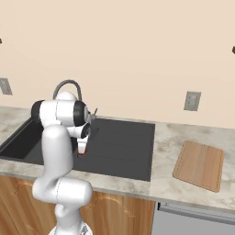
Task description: Pick the peach, apple, banana from the sink and place them on the cutting board to airdry. Then turn off the sink faucet.
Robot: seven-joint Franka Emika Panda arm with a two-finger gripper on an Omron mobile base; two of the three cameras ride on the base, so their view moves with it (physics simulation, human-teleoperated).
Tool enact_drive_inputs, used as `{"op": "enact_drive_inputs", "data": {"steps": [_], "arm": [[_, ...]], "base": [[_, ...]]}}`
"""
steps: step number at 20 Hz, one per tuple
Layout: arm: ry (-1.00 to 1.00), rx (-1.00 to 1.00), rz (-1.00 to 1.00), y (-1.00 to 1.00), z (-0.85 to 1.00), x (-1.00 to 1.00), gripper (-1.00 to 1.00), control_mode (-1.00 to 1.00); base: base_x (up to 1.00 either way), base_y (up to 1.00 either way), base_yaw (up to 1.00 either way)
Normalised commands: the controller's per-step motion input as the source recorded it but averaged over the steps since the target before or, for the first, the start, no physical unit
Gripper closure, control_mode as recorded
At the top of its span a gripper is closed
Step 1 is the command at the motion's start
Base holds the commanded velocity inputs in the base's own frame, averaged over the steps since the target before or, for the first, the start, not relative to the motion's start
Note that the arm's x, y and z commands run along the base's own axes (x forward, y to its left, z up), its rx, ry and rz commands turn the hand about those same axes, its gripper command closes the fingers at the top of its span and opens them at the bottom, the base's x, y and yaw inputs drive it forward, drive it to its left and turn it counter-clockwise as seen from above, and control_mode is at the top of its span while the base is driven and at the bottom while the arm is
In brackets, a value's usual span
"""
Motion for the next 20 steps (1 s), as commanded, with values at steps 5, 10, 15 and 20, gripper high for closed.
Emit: {"op": "enact_drive_inputs", "data": {"steps": [5,10,15,20], "arm": [[0.01,0.00,-0.02,0.00,-0.16,0.02,-1.00,-1.00],[0.02,0.00,-0.02,0.00,-0.18,0.07,-1.00,-1.00],[0.02,0.00,-0.02,0.00,-0.16,0.09,-1.00,-1.00],[0.02,0.00,-0.02,0.07,-0.14,0.06,1.00,-1.00]], "base": [[0.00,0.00,0.00],[0.00,0.00,0.00],[0.00,0.00,0.00],[0.00,0.00,0.00]]}}
